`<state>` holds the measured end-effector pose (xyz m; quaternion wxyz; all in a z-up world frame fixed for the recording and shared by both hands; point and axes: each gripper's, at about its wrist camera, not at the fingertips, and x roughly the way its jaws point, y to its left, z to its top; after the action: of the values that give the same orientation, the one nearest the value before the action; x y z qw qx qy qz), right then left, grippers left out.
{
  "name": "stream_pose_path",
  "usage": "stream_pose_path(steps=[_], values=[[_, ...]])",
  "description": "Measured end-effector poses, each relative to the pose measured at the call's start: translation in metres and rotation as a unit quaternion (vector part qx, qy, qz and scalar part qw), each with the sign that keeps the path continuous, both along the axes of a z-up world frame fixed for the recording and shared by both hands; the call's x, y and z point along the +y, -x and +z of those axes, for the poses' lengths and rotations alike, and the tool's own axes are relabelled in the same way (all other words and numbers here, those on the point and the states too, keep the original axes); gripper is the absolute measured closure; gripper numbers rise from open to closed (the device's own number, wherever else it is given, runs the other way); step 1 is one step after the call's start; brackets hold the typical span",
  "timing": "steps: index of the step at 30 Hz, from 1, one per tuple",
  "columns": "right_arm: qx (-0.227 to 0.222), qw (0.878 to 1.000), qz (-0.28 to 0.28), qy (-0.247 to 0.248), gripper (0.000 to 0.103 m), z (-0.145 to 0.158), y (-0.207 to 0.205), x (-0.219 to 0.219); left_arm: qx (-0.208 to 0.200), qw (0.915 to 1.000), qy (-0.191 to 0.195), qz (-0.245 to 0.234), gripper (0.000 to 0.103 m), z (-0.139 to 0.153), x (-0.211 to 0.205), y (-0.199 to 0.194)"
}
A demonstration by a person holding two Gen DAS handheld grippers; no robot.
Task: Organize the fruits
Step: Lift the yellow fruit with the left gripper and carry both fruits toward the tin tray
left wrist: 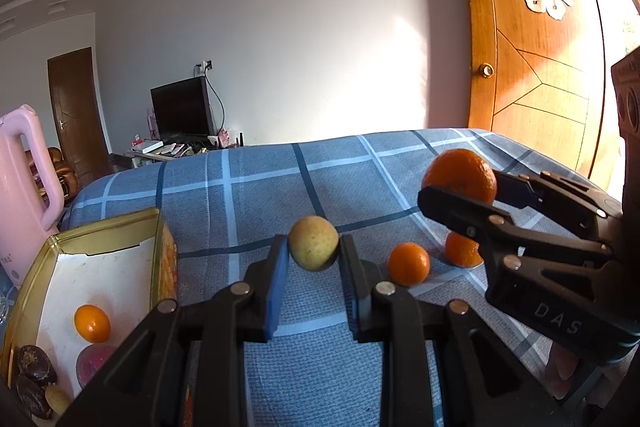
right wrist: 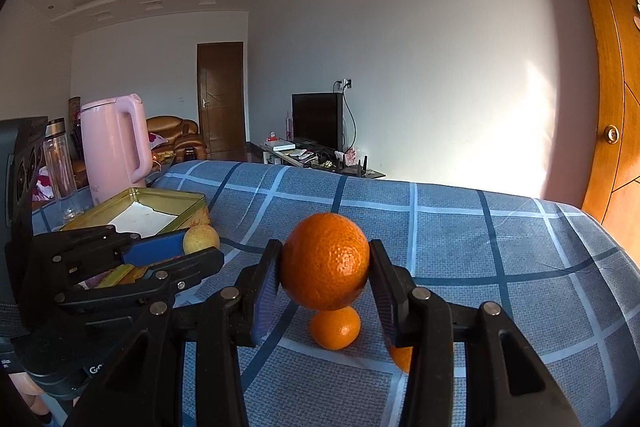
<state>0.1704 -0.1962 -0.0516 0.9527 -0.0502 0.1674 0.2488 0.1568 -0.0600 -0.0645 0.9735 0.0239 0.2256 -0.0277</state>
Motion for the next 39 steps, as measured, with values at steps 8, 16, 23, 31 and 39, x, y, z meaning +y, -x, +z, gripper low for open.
stream_pose_path(steps=[8,16,23,31,39], values=[[-0.004,1.0,0.011,0.003,0.058,0.0,0.008,0.006,0.001,1.0,0.006,-0.002,0.076,0.0,0.005,0.01],[-0.005,1.0,0.021,0.004,0.058,-0.001,0.012,0.01,-0.006,0.9998,0.017,0.007,0.076,0.001,0.015,0.022],[-0.008,0.999,0.037,0.008,0.058,-0.001,0.019,0.017,-0.006,0.9996,0.023,0.014,0.076,0.0,0.023,0.028],[-0.016,0.998,0.066,0.013,0.058,-0.001,0.024,0.028,-0.001,0.9994,0.026,0.021,0.076,-0.001,0.033,0.037],[-0.015,0.997,0.075,0.021,0.058,-0.002,0.026,0.035,-0.018,0.9993,0.017,0.029,0.076,0.001,0.043,0.051]])
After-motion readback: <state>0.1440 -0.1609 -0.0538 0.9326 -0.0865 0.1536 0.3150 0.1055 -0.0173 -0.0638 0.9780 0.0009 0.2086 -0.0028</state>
